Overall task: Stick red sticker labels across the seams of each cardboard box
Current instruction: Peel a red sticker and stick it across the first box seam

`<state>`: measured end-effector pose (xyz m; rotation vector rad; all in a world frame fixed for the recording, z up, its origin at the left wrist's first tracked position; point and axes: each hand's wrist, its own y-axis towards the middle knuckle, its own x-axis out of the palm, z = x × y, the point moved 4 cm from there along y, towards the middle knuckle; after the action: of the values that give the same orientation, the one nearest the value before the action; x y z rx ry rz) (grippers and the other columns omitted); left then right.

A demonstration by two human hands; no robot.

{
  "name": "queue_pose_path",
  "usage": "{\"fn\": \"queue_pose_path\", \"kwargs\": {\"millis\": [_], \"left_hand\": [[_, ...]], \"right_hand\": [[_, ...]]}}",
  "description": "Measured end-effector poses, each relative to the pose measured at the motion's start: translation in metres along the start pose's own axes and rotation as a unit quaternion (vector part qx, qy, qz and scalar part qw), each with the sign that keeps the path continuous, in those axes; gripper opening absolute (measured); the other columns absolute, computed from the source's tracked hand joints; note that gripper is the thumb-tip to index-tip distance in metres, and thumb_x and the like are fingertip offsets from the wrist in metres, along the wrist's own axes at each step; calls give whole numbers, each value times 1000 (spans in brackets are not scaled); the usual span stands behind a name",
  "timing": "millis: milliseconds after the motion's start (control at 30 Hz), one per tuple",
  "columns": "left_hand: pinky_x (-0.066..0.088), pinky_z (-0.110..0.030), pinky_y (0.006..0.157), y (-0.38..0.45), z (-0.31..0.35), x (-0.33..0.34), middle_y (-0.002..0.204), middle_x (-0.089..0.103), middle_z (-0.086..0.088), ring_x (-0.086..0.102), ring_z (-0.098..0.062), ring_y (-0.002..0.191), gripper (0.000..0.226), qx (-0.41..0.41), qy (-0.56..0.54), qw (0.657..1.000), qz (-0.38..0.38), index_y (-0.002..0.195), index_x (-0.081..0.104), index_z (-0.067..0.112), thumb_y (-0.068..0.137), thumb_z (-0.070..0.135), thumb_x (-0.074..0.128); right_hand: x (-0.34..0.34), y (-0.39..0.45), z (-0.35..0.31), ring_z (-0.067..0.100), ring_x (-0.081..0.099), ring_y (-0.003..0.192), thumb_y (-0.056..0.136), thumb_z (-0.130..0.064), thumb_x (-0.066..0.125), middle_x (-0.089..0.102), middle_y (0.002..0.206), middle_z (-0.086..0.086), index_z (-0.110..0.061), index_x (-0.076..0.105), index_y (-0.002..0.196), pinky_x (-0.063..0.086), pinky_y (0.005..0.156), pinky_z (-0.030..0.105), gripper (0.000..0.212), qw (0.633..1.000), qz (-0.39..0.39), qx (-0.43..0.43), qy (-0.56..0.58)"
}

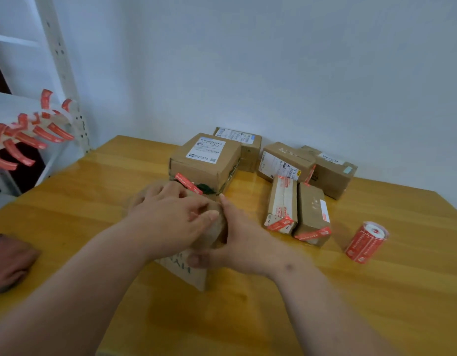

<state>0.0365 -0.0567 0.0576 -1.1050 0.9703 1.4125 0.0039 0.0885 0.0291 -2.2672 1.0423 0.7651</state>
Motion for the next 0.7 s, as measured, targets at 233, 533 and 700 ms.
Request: {"fn": "queue_pose_path", "kwargs": {"millis": [233, 533, 700], "left_hand": [[43, -45, 98, -4, -47, -14, 137, 43, 8, 40, -23, 128, 76, -63, 81, 995, -1, 129, 38, 48, 68, 92, 26], [23, -49, 113, 19, -99, -18, 157, 17, 10, 13, -24, 143, 73, -86, 105, 991, 21, 146, 23, 45, 84, 45, 62], [26, -48, 112, 50, -119, -15, 156, 23, 5, 19, -26, 142, 75, -119, 128, 983, 53, 152, 12, 38, 91, 37, 55]], "right_hand": [[-7, 51, -22, 17, 40, 134, 90, -29, 61, 42, 147, -6, -30, 38, 146, 35, 112, 40, 60, 996, 59, -56, -33], [-12, 125, -19, 23, -4, 151, 92, -25, 54, 1, 164, -3, -29, 6, 154, 2, 121, 50, 79, 948, 174, -20, -267], [-27, 126, -5, 32, 24, 143, 87, -57, 53, 29, 153, 1, -27, 23, 148, 21, 118, 53, 75, 928, 239, -21, -285]]}}
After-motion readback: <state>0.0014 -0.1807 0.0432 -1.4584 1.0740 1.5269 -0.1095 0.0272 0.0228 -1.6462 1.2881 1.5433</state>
